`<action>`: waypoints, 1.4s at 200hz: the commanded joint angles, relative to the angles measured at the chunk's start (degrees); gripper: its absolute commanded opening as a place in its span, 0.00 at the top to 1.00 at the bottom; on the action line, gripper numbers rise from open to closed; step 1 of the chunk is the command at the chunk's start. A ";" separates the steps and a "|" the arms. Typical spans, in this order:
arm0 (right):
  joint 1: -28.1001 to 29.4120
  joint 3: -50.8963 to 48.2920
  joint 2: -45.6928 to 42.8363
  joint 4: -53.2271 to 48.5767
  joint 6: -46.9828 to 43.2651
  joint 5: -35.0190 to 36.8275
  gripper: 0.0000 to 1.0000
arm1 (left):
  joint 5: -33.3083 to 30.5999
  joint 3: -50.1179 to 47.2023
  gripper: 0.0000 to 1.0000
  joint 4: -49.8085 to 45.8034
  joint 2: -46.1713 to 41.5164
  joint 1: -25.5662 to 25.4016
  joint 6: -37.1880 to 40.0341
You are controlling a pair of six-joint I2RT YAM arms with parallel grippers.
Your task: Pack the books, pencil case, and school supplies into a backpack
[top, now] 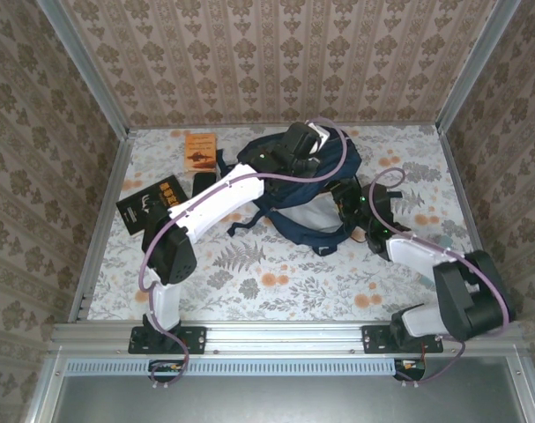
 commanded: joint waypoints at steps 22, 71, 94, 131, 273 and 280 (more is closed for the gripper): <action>-0.49 -0.50 -15.14 -17.70 -8.71 2.42 0.73 | -0.44 -3.72 1.00 5.70 -6.10 2.11 -3.45; -0.49 7.79 -22.73 -41.20 -22.39 6.93 0.58 | 6.27 -13.27 0.65 2.18 -10.11 5.05 -11.35; -0.26 11.95 -21.90 -45.99 -27.66 7.10 0.47 | 9.20 -19.81 0.42 2.17 -14.06 9.03 -15.86; 0.96 16.48 -19.50 -47.66 -31.59 7.30 0.32 | 11.43 -30.39 0.23 2.49 -21.56 19.16 -21.36; 11.97 22.31 -6.02 -42.69 -32.10 5.08 0.00 | 21.25 -44.82 0.00 7.99 -14.59 59.42 -28.53; 12.07 22.55 -5.67 -42.60 -32.03 4.89 0.01 | 20.70 -44.68 0.00 7.93 -13.75 59.93 -29.03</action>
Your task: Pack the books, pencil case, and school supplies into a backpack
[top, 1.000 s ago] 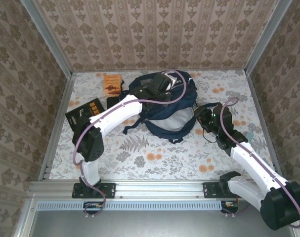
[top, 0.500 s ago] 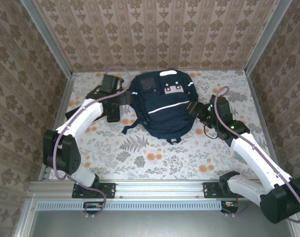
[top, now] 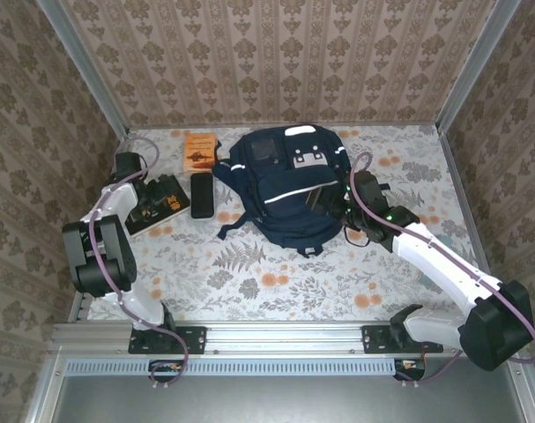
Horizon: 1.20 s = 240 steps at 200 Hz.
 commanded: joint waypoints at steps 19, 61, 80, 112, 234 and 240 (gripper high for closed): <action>1.16 2.43 1.80 1.23 -0.21 -0.49 0.01 | -0.35 -0.56 0.01 0.73 4.12 2.27 -4.63; 1.64 2.60 2.89 1.46 0.08 -1.04 0.02 | -0.34 -3.76 0.04 0.30 4.35 2.06 -7.42; 1.60 2.62 3.34 1.69 0.30 -1.33 0.03 | 0.71 -5.23 0.06 -0.88 3.85 1.36 -8.64; 1.63 2.64 3.44 2.04 0.52 -1.78 0.04 | 5.42 -11.23 0.09 0.49 -0.82 0.83 -11.16; 1.60 2.13 3.53 3.91 1.31 -0.59 0.06 | 5.23 -31.24 0.11 -2.14 -21.10 -21.49 -25.09; 1.65 2.19 3.79 3.91 1.31 -0.58 0.06 | 4.88 -31.20 0.11 -2.13 -21.48 -23.22 -25.91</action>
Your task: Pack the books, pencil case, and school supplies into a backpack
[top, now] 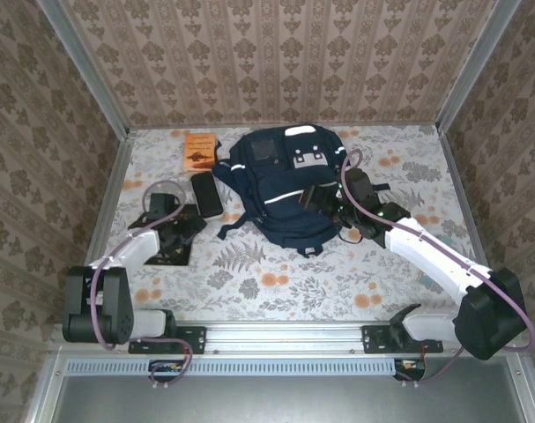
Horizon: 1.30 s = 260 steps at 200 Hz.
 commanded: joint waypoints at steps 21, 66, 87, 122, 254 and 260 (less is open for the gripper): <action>0.38 1.42 1.15 0.94 0.90 0.87 0.07 | -1.90 -1.78 0.11 -8.94 -0.23 -12.34 -9.48; 0.60 1.99 1.99 -0.31 1.05 1.14 0.07 | -2.96 3.42 0.10 -12.54 -0.56 -16.26 -5.48; 0.55 4.30 3.18 -2.46 -0.44 0.43 0.06 | -7.75 9.55 0.09 -19.61 -1.25 -14.13 3.81; 1.31 7.42 5.61 -5.00 -2.57 -0.40 0.07 | -3.50 10.11 0.13 -19.91 -3.14 -2.95 12.33; 7.67 14.07 15.23 -6.74 -4.75 -1.00 0.10 | -0.37 4.85 0.61 -13.02 7.95 0.23 12.06; 7.99 14.46 15.74 -6.95 -5.08 -0.68 0.11 | -0.17 4.36 0.60 -13.32 7.67 -0.59 11.64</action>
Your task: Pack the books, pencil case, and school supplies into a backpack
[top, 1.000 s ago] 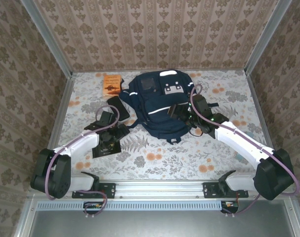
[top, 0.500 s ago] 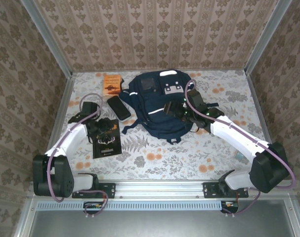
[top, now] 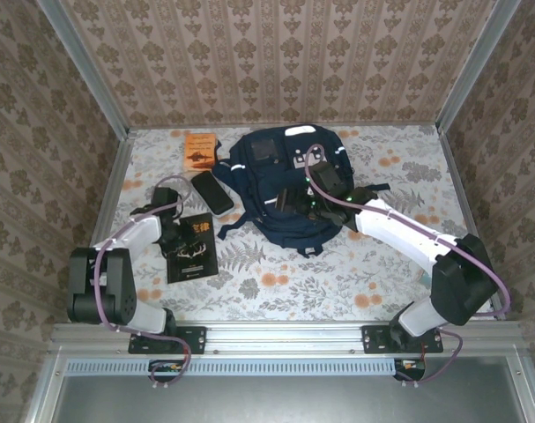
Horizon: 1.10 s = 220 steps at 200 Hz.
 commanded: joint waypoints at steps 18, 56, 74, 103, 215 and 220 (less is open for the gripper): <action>2.85 4.26 3.89 -3.34 -3.11 0.92 0.15 | 1.83 -3.99 0.60 -1.81 -0.72 -5.93 -3.20; 8.61 9.41 10.32 -5.97 -5.30 3.11 0.29 | 7.42 -5.16 0.60 -3.32 -4.14 -9.60 -3.90; 11.47 11.58 13.65 -6.34 -5.77 2.60 0.34 | 7.41 -4.23 0.60 -5.73 -5.42 -10.10 -3.20; 15.41 15.38 18.98 -7.24 -6.65 2.28 0.42 | 6.22 -1.32 0.55 -8.52 -8.95 -7.27 -1.13; 21.33 32.36 38.00 -15.83 -9.72 1.17 0.61 | 10.53 -6.67 0.35 -5.26 -9.98 6.88 0.66; 21.35 32.82 38.50 -16.14 -9.71 1.14 0.62 | 10.64 -7.05 0.35 -4.85 -9.77 6.94 0.55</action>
